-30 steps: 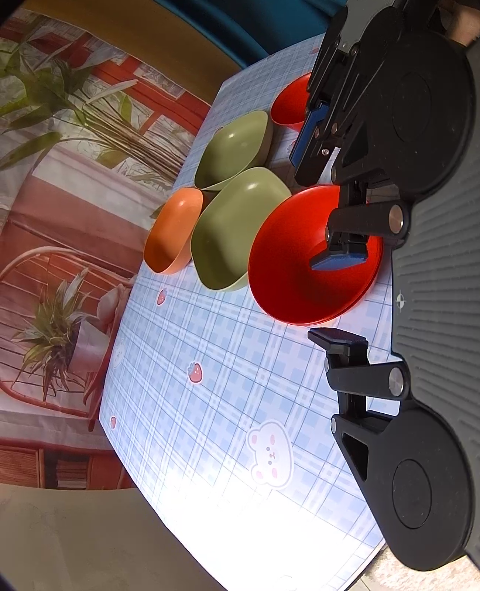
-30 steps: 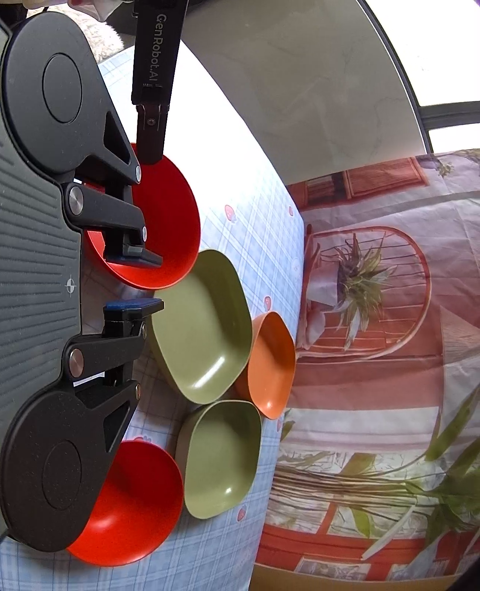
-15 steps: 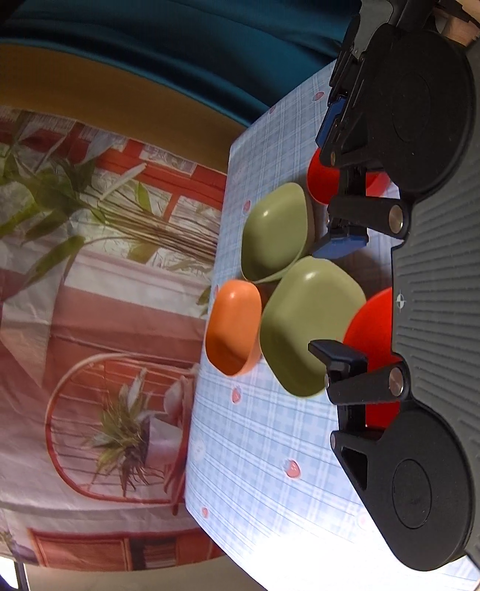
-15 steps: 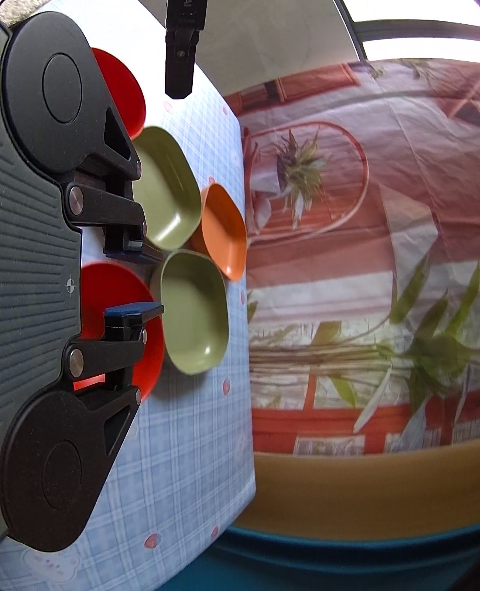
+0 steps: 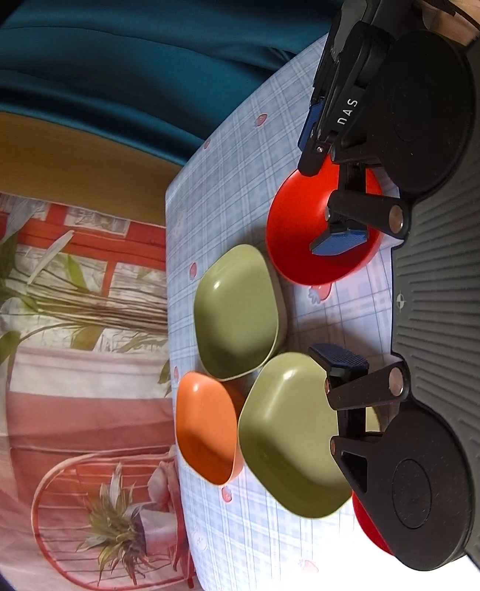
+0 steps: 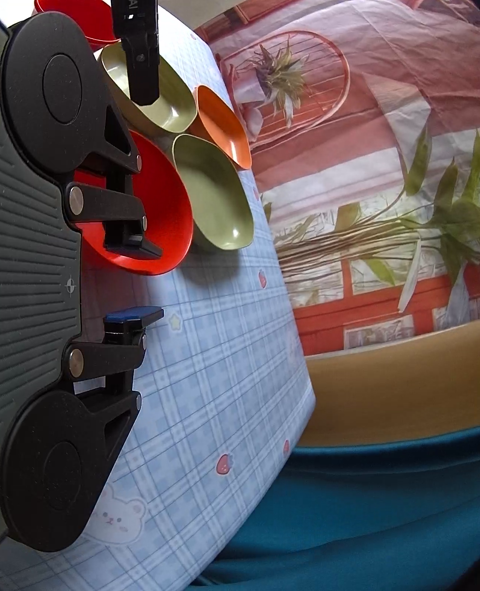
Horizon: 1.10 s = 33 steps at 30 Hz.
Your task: Organize plates and bowls
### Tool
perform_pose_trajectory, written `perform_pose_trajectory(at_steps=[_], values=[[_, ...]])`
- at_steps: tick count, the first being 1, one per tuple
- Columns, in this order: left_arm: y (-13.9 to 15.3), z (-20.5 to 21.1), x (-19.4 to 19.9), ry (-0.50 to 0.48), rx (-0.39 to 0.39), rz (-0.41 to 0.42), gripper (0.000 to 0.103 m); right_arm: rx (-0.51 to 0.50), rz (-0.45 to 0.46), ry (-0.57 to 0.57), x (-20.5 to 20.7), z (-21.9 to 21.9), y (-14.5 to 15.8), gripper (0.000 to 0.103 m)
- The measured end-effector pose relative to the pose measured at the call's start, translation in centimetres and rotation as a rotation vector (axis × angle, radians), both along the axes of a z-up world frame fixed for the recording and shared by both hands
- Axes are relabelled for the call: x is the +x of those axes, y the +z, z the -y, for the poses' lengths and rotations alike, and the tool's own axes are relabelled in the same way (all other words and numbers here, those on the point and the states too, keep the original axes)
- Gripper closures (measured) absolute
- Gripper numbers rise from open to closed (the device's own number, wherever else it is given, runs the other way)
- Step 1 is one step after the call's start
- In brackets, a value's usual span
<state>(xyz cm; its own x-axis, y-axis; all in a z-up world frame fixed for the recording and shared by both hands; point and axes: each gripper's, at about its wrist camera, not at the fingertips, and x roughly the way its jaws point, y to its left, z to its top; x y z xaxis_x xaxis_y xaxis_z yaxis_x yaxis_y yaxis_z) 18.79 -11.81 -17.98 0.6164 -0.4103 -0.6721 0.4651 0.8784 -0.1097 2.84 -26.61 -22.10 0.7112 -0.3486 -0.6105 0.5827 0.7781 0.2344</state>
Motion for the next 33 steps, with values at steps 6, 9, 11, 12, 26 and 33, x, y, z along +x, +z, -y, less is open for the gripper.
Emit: perform_pose_trajectory(at_steps=[6,9,11,12,26,33], values=[[-2.0,1.1,1.2,0.003,-0.021,-0.096,0.049,0.042,0.008,0.022,0.2,0.4,-0.8,0.077],[-2.6,1.3,1.4,0.003,-0.017,-0.119,0.060,0.057,0.015,0.037,0.3,0.5,-1.0,0.078],[-2.8,1.7,1.5,-0.005,-0.001,-0.122,0.066,0.067,0.017,0.044,0.3,0.6,-1.2,0.079],[-2.8,1.9,1.5,-0.009,0.006,-0.121,0.070,0.074,0.018,0.048,0.4,0.7,-1.2,0.079],[-2.1,1.9,1.0,-0.012,0.022,-0.083,0.086,0.083,0.047,0.080,0.5,0.4,-0.7,0.093],[-0.2,0.3,0.5,0.006,0.000,-0.057,0.086,0.062,0.069,0.111,1.1,-0.6,0.9,0.093]])
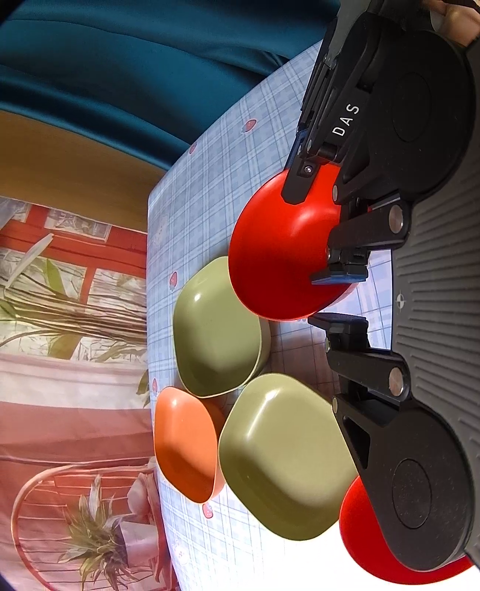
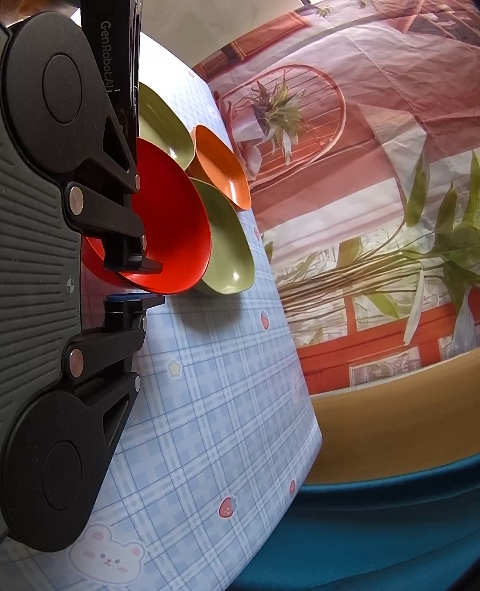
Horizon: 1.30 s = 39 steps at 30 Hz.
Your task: Organize plates and bowls
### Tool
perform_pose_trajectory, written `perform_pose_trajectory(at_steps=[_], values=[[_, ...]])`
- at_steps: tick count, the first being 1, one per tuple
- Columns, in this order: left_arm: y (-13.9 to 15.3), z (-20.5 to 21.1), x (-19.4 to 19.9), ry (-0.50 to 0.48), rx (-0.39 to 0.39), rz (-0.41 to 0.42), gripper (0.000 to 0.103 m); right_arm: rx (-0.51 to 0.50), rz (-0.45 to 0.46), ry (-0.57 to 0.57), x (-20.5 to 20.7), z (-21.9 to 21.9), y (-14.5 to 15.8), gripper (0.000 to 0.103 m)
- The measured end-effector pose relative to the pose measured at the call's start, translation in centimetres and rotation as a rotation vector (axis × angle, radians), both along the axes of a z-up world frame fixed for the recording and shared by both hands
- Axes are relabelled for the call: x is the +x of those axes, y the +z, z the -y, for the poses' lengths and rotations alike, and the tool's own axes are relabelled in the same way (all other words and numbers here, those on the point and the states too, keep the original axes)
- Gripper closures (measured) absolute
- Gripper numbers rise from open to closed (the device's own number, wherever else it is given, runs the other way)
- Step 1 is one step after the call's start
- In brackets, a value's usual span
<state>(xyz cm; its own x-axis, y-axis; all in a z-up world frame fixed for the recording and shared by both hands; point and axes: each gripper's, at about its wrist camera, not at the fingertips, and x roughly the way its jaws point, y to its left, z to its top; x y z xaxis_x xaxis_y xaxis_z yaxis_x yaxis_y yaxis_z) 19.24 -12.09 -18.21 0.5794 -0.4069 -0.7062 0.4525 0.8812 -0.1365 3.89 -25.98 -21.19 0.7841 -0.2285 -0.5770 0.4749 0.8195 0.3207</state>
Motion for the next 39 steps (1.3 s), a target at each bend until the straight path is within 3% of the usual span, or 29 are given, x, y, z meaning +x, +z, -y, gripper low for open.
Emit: perform_pose_trajectory(at_steps=[14,22,29,39], values=[[3.2,-5.8,-1.5,0.121,-0.048,0.054,0.086,-0.058,0.006,0.143,3.7,-5.0,3.4,0.092],[4.5,-10.4,-1.7,0.232,-0.067,0.058,0.086,-0.070,-0.017,0.283,7.7,-8.6,4.9,0.092],[4.2,-14.0,-1.8,0.311,-0.087,0.018,0.085,-0.098,-0.017,0.397,10.6,-12.0,6.1,0.093],[2.8,-16.1,-3.5,0.355,-0.088,-0.004,0.085,-0.122,-0.041,0.472,10.6,-15.1,5.2,0.092]])
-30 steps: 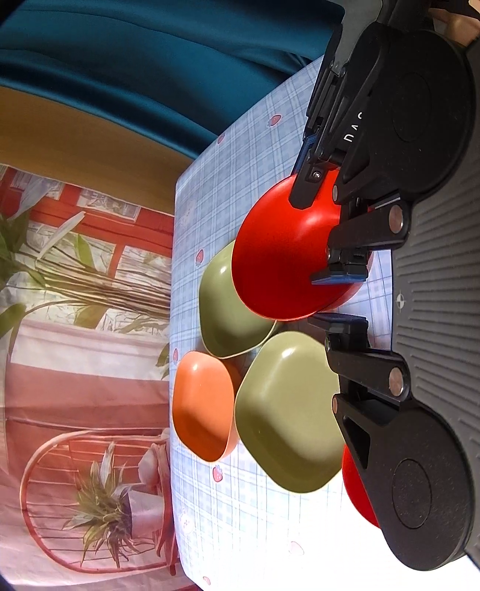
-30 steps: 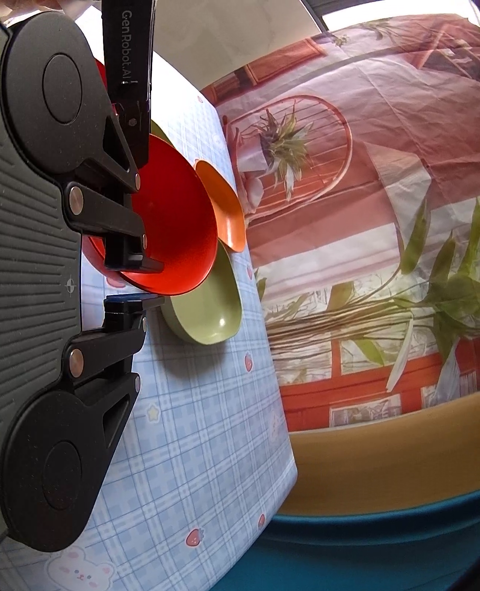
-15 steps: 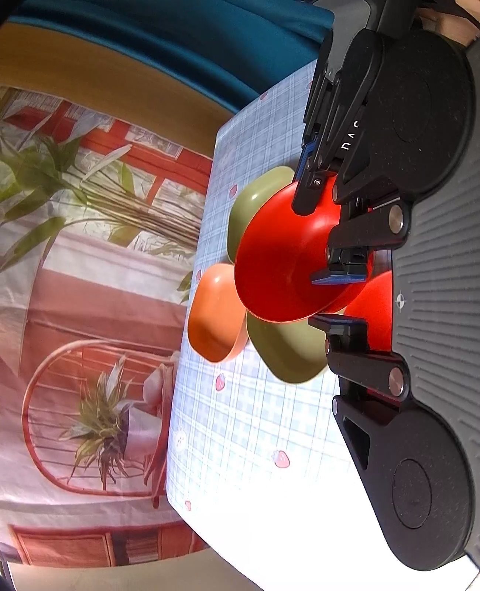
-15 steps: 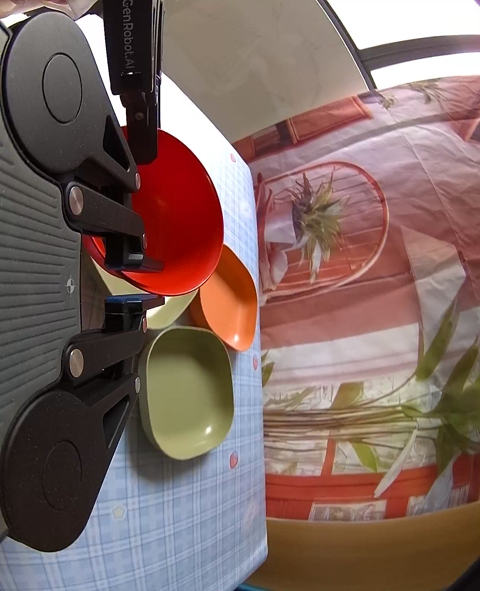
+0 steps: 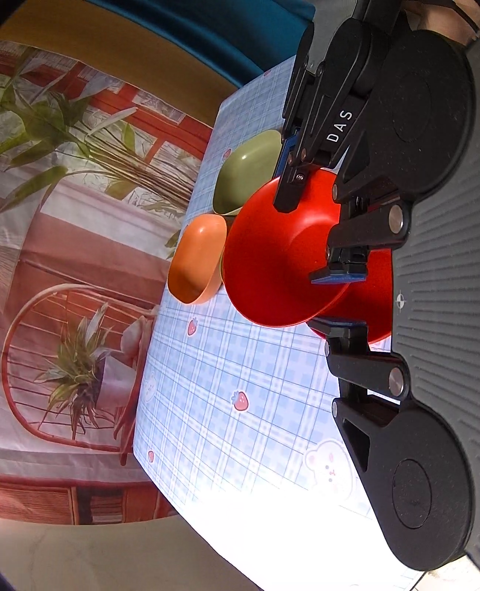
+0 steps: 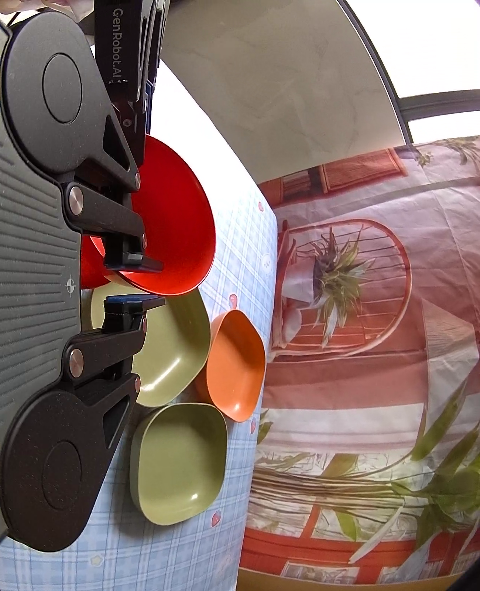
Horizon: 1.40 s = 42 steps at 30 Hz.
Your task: Organize plates and bowls
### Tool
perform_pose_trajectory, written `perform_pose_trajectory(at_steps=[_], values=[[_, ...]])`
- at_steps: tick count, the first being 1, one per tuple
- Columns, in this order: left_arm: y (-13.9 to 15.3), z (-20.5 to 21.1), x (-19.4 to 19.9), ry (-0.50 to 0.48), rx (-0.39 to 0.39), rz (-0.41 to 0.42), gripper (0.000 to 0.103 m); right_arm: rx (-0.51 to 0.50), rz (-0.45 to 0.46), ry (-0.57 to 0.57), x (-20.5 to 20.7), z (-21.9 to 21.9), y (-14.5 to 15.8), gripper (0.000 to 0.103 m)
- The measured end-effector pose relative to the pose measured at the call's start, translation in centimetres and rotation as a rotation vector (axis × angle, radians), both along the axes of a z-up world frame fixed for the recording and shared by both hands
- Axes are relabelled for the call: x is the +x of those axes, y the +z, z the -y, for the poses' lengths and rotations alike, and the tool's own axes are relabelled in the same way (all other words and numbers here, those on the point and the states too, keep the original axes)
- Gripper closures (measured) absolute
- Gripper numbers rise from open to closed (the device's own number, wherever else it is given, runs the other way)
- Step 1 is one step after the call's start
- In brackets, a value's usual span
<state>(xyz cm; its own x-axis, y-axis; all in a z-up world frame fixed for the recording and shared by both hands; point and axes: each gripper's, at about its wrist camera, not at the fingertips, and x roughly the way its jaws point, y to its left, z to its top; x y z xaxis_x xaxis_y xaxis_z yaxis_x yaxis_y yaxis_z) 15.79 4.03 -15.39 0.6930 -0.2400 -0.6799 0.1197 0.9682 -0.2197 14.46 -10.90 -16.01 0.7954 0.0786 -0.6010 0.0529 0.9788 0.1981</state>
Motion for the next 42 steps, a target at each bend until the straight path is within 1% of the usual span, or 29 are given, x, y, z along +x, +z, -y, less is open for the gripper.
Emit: perform_pose_trajectory(at_steps=[2,4,5,10,16,23,28,33,42], values=[[-0.2,-0.1,-0.3,0.009,-0.001,-0.003,0.084,-0.008,0.000,0.010,-0.2,-0.4,-0.1,0.092],[-0.3,-0.2,-0.5,0.013,-0.001,-0.003,0.079,-0.015,-0.001,0.022,-0.4,-0.6,-0.2,0.092],[-0.4,-0.2,-0.6,0.016,0.001,-0.004,0.078,-0.016,-0.002,0.026,-0.4,-0.7,-0.2,0.092],[-0.6,0.5,-1.1,0.013,0.048,0.001,0.071,-0.025,-0.008,0.035,-0.7,-1.1,-0.5,0.091],[-1.4,0.5,-1.3,0.005,0.042,-0.026,0.071,-0.018,-0.023,0.027,-0.9,-0.8,-1.1,0.092],[-1.5,0.5,-1.6,0.008,0.052,-0.033,0.071,-0.015,-0.037,0.028,-0.9,-0.8,-1.5,0.091],[-2.0,0.5,-1.9,0.016,0.043,-0.055,0.071,-0.015,-0.051,0.037,-1.0,-1.0,-1.9,0.091],[-2.0,0.7,-2.0,0.012,0.048,-0.051,0.071,-0.020,-0.073,0.037,-1.0,-1.1,-2.3,0.091],[-2.0,1.0,-2.3,0.012,0.056,-0.044,0.071,-0.035,-0.069,0.043,-1.2,-1.3,-2.4,0.087]])
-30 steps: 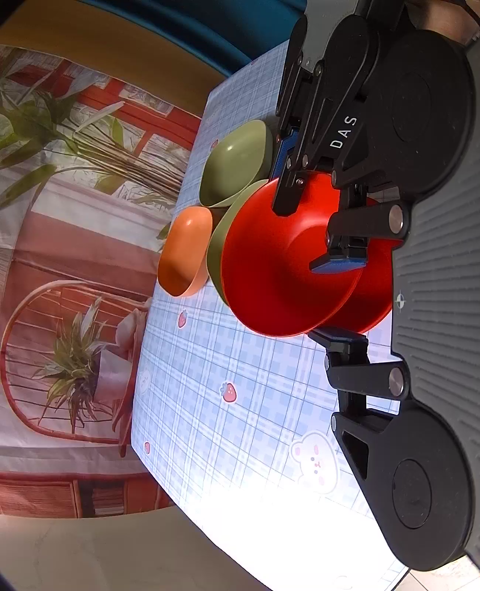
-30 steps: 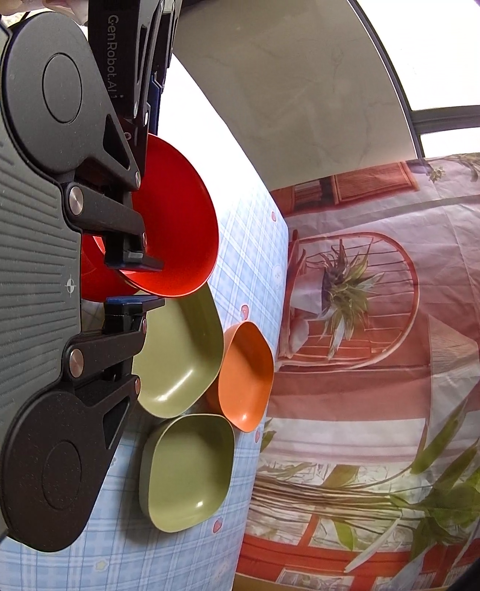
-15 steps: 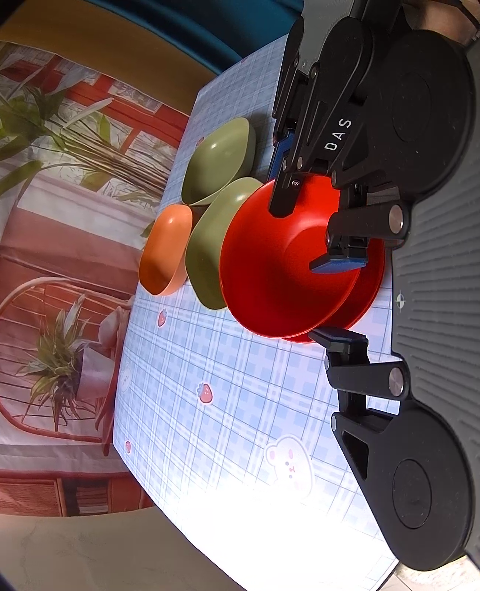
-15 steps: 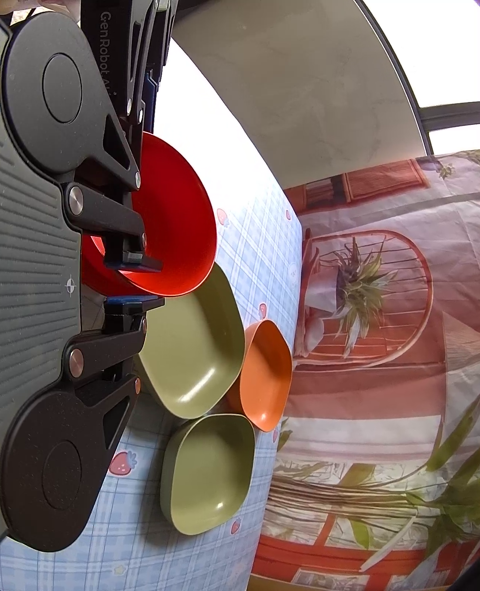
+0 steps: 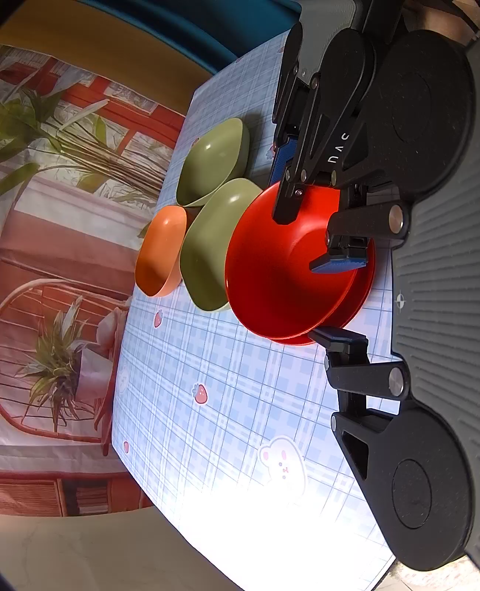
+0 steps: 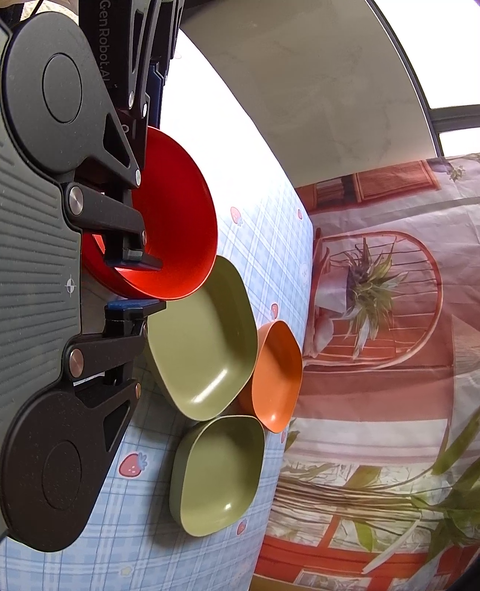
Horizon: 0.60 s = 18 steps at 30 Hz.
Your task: Organize plates and bowls
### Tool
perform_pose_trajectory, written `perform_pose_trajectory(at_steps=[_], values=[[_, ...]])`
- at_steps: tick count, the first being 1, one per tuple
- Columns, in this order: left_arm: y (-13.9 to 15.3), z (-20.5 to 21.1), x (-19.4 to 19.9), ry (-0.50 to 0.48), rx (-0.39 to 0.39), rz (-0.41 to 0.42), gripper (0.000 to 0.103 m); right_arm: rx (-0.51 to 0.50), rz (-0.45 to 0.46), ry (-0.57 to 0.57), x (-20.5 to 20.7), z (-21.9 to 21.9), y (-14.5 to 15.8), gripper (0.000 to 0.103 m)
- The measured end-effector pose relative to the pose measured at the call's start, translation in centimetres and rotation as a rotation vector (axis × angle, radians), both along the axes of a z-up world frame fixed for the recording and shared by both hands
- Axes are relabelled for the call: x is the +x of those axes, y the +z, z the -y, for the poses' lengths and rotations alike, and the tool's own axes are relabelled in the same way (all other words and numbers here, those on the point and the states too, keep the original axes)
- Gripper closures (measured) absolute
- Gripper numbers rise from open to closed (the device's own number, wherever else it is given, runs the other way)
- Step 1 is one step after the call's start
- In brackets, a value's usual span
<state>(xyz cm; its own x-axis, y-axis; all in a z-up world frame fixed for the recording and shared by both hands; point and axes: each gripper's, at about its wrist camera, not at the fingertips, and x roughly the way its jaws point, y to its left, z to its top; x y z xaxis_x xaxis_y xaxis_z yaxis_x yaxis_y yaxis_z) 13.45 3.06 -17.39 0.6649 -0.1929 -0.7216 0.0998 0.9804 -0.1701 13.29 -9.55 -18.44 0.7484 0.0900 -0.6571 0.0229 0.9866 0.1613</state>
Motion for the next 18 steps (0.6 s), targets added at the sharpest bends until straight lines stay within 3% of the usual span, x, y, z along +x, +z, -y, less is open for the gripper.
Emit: perform_pose_trajectory(at_steps=[18], values=[[-0.28,-0.42,-0.06,0.020,-0.015,-0.019,0.067,-0.012,0.008,-0.004,-0.58,-0.22,0.05,0.084]])
